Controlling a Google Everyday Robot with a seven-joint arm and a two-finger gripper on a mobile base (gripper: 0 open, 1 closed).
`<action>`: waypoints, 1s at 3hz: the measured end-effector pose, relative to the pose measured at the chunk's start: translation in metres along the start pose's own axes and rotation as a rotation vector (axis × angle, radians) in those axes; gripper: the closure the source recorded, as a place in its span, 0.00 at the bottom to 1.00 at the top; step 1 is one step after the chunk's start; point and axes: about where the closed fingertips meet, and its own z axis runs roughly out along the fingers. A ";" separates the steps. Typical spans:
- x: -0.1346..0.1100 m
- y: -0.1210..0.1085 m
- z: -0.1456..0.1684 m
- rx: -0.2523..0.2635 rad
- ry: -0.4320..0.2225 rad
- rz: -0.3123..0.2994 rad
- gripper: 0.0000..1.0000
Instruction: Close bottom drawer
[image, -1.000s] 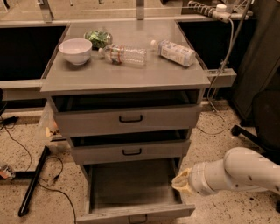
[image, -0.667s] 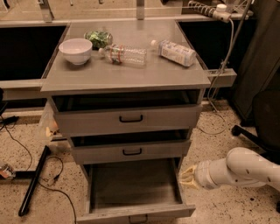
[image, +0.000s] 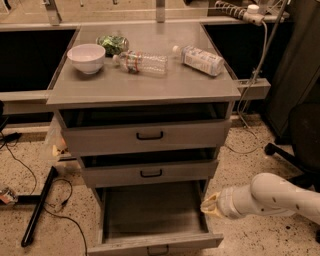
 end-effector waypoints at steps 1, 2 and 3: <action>0.030 0.000 0.040 0.032 0.054 0.040 1.00; 0.060 -0.003 0.074 0.087 0.051 0.033 1.00; 0.096 -0.008 0.101 0.115 0.019 0.012 1.00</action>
Offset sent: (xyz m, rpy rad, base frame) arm 0.0132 -0.0230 -0.1525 -0.0669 -0.1090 -0.1079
